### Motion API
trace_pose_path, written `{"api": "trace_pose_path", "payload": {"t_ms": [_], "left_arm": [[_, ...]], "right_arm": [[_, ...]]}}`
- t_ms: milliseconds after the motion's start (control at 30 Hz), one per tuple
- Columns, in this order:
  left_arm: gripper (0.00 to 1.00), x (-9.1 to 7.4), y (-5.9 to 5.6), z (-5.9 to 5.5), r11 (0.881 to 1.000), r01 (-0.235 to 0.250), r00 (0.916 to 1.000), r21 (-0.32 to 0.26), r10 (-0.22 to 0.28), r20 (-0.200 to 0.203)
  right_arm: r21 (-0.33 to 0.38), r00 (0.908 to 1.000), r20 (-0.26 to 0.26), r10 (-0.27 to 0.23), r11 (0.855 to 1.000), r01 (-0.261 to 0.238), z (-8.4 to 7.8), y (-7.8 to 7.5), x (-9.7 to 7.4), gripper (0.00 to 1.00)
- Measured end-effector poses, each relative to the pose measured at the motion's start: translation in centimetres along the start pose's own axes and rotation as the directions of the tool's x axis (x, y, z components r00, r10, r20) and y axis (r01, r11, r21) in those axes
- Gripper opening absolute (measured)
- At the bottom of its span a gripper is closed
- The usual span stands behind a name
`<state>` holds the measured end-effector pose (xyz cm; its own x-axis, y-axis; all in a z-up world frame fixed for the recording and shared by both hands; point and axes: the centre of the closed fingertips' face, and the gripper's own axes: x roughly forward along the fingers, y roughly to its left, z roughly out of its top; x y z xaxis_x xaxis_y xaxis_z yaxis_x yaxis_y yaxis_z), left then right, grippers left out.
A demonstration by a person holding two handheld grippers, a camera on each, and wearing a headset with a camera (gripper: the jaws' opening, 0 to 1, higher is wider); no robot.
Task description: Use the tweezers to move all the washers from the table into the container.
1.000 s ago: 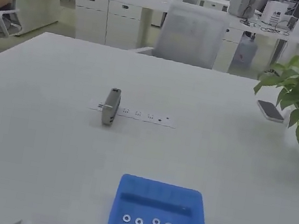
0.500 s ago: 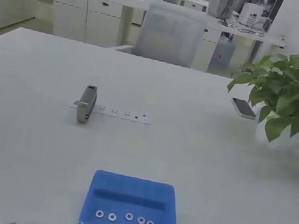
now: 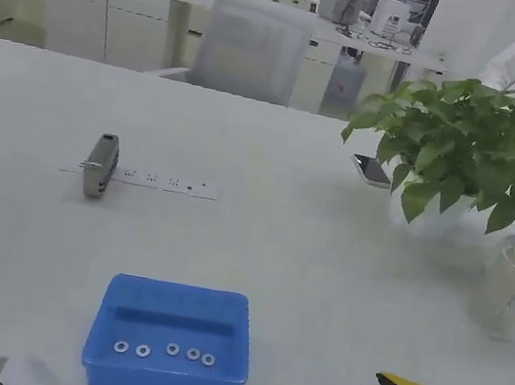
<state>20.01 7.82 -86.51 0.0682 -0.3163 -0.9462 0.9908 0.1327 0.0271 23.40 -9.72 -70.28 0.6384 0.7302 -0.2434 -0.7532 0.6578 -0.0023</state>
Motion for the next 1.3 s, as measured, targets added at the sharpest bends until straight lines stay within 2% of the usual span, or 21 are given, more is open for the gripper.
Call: {"api": "trace_pose_path", "payload": {"t_ms": [133, 267, 333, 400, 433, 467, 533, 567, 600, 667, 700, 733, 800, 833, 867, 900, 967, 1067, 1100, 1167, 1300], "left_arm": [[0.12, -0.2, -0.3, 0.1, 0.994, -0.012, 0.9985, -0.113, 0.018, 0.053], [0.19, -1.4, -0.3, 0.3, 0.962, -0.044, 0.9830, -0.269, 0.090, 0.160], [0.28, -2.6, -0.1, 0.5, 0.925, -0.061, 0.9577, -0.374, 0.160, 0.239], [0.36, -4.1, 0.3, 0.6, 0.879, -0.076, 0.9200, -0.471, 0.244, 0.307], [0.39, -5.2, 0.6, 0.5, 0.848, -0.087, 0.8907, -0.523, 0.301, 0.340], [0.41, -5.6, 0.7, 0.5, 0.838, -0.091, 0.8785, -0.538, 0.322, 0.353], [0.45, -8.1, 1.4, 0.3, 0.774, -0.102, 0.7960, -0.625, 0.440, 0.416], [0.47, -9.0, 1.7, 0.2, 0.758, -0.117, 0.7649, -0.642, 0.481, 0.428], [0.50, -10.3, 2.4, 0.0, 0.725, -0.139, 0.7098, -0.675, 0.548, 0.442], [0.59, -12.3, 2.9, 0.0, 0.670, -0.140, 0.6221, -0.729, 0.632, 0.462], [0.63, -12.7, 3.1, 0.0, 0.658, -0.139, 0.6016, -0.740, 0.649, 0.465], [0.69, -13.4, 3.8, -0.4, 0.624, -0.134, 0.5411, -0.770, 0.697, 0.470], [0.79, -14.6, 4.4, -0.3, 0.587, -0.130, 0.4654, -0.799, 0.748, 0.474], [0.85, -15.5, 4.7, -0.3, 0.559, -0.122, 0.4147, -0.820, 0.780, 0.469], [0.89, -16.2, 5.1, -0.3, 0.544, -0.125, 0.3693, -0.829, 0.802, 0.470], [0.91, -16.7, 5.2, -0.4, 0.535, -0.128, 0.3403, -0.835, 0.814, 0.470], [0.96, -17.8, 5.6, -0.4, 0.514, -0.110, 0.2660, -0.851, 0.840, 0.473], [0.99, -19.0, 5.7, -0.9, 0.481, -0.096, 0.1912, -0.872, 0.868, 0.458], [0.99, -19.7, 5.8, -1.0, 0.467, -0.098, 0.1523, -0.879, 0.880, 0.451], [0.99, -20.6, 5.9, -1.1, 0.456, -0.094, 0.1033, -0.885, 0.889, 0.446], [0.99, -21.0, 6.0, -1.4, 0.440, -0.100, 0.0806, -0.893, 0.898, 0.433]], "right_arm": [[0.027, 0.9999, 0.007, -0.007, 1.000, 0.007, -0.4, -0.8, 0.0, 0.90], [0.051, 0.9991, 0.021, -0.035, 0.998, 0.034, -1.0, -2.0, 0.0, 0.91], [0.070, 0.9975, 0.037, -0.061, 0.996, 0.058, -1.2, -2.7, -0.2, 0.91], [0.081, 0.9948, 0.045, -0.091, 0.993, 0.087, -1.4, -3.3, -0.3, 0.91], [0.083, 0.9936, 0.051, -0.101, 0.992, 0.097, -1.4, -3.5, -0.4, 0.92], [0.089, 0.9919, 0.059, -0.113, 0.990, 0.107, -1.3, -3.7, -0.4, 0.92], [0.121, 0.9850, 0.094, -0.145, 0.984, 0.133, -0.9, -4.3, -0.6, 0.94], [0.129, 0.9830, 0.101, -0.153, 0.982, 0.140, -0.8, -4.4, -0.6, 0.95], [0.140, 0.9782, 0.122, -0.168, 0.979, 0.151, -0.4, -4.7, -0.7, 0.95], [0.160, 0.9688, 0.162, -0.188, 0.974, 0.162, 0.3, -4.9, -0.6, 0.97], [0.167, 0.9655, 0.170, -0.197, 0.972, 0.169, 0.4, -5.0, -0.7, 0.99], [0.167, 0.9628, 0.177, -0.204, 0.970, 0.175, 0.5, -5.1, -0.7, 0.99], [0.161, 0.9604, 0.178, -0.214, 0.969, 0.186, 0.5, -5.2, -0.8, 0.99], [0.148, 0.9572, 0.178, -0.228, 0.968, 0.203, 0.5, -5.3, -0.8, 0.99], [0.135, 0.9559, 0.176, -0.235, 0.968, 0.214, 0.6, -5.4, -0.9, 0.99], [0.131, 0.9543, 0.177, -0.241, 0.967, 0.220, 0.6, -5.4, -0.9, 0.99], [0.113, 0.9484, 0.185, -0.257, 0.964, 0.240, 0.7, -5.5, -1.1, 0.99], [0.095, 0.9409, 0.180, -0.287, 0.957, 0.274, 0.7, -6.0, -1.3, 0.99], [0.092, 0.9368, 0.182, -0.299, 0.954, 0.286, 0.7, -6.2, -1.5, 0.99], [0.085, 0.9327, 0.179, -0.313, 0.949, 0.302, 0.7, -6.4, -1.6, 0.99], [0.070, 0.9308, 0.158, -0.330, 0.944, 0.322, 0.2, -6.8, -1.7, 0.99]]}}
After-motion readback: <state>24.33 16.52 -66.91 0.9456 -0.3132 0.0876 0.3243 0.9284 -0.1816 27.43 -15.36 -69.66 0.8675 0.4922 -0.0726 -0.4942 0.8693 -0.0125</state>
